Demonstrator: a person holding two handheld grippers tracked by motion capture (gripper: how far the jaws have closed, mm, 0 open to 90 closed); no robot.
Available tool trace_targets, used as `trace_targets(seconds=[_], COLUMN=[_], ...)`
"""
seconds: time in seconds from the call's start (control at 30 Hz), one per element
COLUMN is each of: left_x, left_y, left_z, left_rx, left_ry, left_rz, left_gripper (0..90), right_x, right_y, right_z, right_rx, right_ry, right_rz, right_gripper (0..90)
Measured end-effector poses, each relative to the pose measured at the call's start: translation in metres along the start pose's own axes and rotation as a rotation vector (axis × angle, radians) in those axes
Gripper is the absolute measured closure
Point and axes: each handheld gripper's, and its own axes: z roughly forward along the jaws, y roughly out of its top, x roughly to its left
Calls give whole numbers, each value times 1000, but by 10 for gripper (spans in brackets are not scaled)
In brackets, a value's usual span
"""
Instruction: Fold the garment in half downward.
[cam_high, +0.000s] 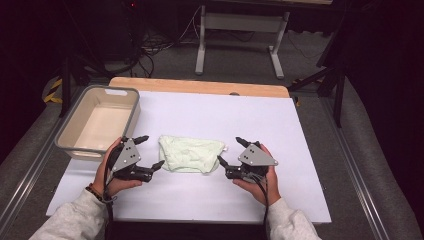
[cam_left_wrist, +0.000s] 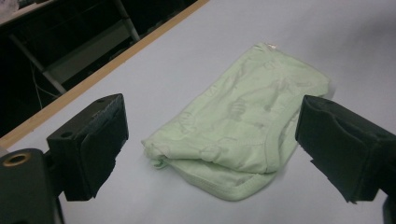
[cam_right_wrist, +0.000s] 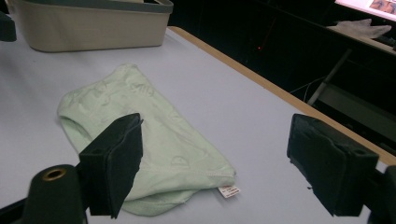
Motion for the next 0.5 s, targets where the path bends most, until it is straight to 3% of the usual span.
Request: trace_targets(seconds=[0.3, 0.5], left_x=[-6, -12], left_y=[-9, -26], left_z=[-6, -16], left_rx=[9, 6], left_ry=[-19, -42], left_rz=[-3, -47], left_gripper=[104, 100], right_x=[11, 21], right_y=[-9, -18], right_z=[-4, -3], right_rx=[3, 14], right_ry=[33, 75], right_rz=[-12, -7], right_gripper=[196, 199])
